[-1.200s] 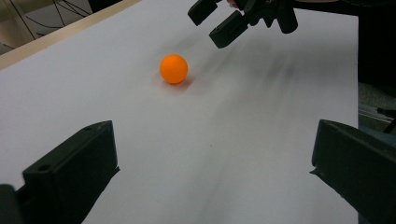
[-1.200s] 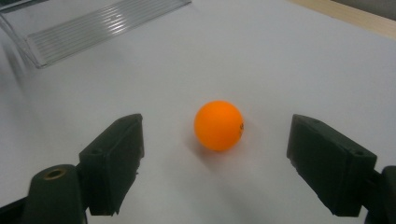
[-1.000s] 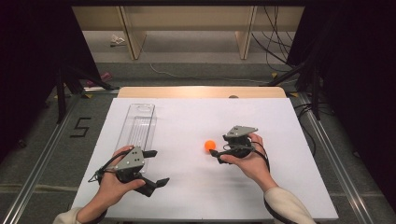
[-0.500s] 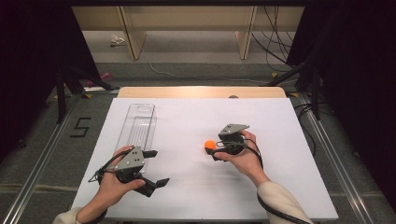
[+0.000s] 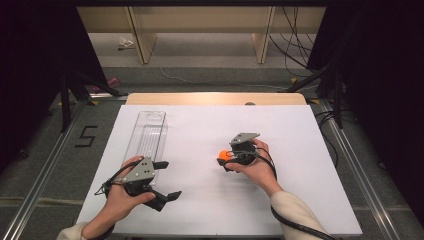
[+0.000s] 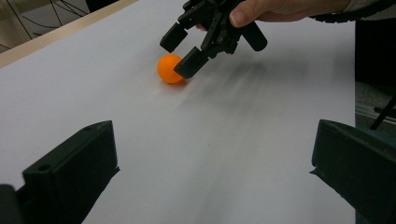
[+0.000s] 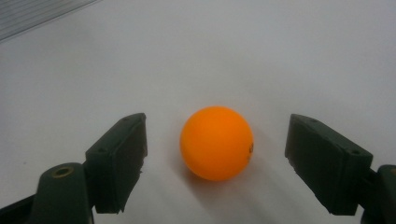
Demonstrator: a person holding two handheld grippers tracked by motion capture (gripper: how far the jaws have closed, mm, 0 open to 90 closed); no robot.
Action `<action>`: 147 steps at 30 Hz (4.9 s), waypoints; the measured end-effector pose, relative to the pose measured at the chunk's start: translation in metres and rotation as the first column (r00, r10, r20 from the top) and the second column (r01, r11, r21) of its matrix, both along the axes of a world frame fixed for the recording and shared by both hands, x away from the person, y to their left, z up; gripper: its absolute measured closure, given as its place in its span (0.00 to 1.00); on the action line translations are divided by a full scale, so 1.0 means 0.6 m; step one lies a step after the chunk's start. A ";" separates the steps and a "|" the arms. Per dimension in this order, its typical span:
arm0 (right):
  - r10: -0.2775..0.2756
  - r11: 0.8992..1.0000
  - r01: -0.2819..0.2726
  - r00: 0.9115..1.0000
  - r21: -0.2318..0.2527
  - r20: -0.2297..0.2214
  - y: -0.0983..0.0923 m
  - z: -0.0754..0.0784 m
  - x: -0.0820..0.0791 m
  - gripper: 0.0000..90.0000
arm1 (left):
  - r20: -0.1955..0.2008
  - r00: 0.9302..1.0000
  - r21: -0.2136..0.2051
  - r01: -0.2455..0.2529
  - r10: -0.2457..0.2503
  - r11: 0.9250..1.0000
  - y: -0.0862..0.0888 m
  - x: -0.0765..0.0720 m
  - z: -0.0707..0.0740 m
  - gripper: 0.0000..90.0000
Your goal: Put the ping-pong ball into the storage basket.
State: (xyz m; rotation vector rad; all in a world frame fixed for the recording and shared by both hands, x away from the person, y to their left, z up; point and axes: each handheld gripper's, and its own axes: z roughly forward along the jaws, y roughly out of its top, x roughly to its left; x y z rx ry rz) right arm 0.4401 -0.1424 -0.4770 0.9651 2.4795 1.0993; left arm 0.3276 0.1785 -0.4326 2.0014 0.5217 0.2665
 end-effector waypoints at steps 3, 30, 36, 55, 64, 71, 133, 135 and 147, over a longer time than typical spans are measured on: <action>-0.002 1.000 0.002 1.000 -0.005 -0.003 0.001 -0.003 0.002 0.25 | 0.000 1.000 0.000 0.001 -0.001 1.000 0.000 0.000 0.000 0.00; -0.006 1.000 0.005 0.999 -0.030 -0.035 0.012 -0.023 0.015 0.44 | -0.003 1.000 0.003 0.009 -0.009 1.000 -0.001 0.000 -0.001 0.00; -0.009 1.000 0.008 0.999 -0.028 -0.033 0.011 -0.024 0.016 0.47 | -0.004 1.000 0.003 0.008 -0.008 1.000 0.000 0.000 -0.001 0.00; -0.005 0.999 0.004 1.000 -0.037 -0.030 0.013 -0.022 0.017 0.57 | -0.003 1.000 0.008 0.010 -0.010 1.000 0.000 0.000 -0.001 0.00; -0.008 1.000 0.008 1.000 -0.016 -0.017 0.013 -0.009 0.015 0.57 | -0.002 1.000 0.009 0.008 -0.008 1.000 0.001 0.000 -0.001 0.00; -0.006 1.000 0.006 1.000 -0.005 -0.001 0.015 0.000 0.013 0.57 | -0.002 1.000 0.008 0.008 -0.008 1.000 0.001 0.000 -0.001 0.00; 0.006 0.998 -0.010 0.998 0.063 0.067 0.026 0.050 0.003 0.57 | -0.003 1.000 0.010 0.009 -0.009 1.000 0.001 0.000 -0.001 0.00; 0.007 0.998 -0.011 0.998 0.063 0.069 0.027 0.051 0.002 0.57 | -0.003 1.000 0.009 0.009 -0.009 1.000 0.001 0.000 -0.001 0.00; 0.015 0.997 -0.021 0.997 0.069 0.081 0.033 0.057 -0.001 0.57 | -0.003 1.000 0.010 0.009 -0.009 1.000 0.001 0.000 -0.001 0.00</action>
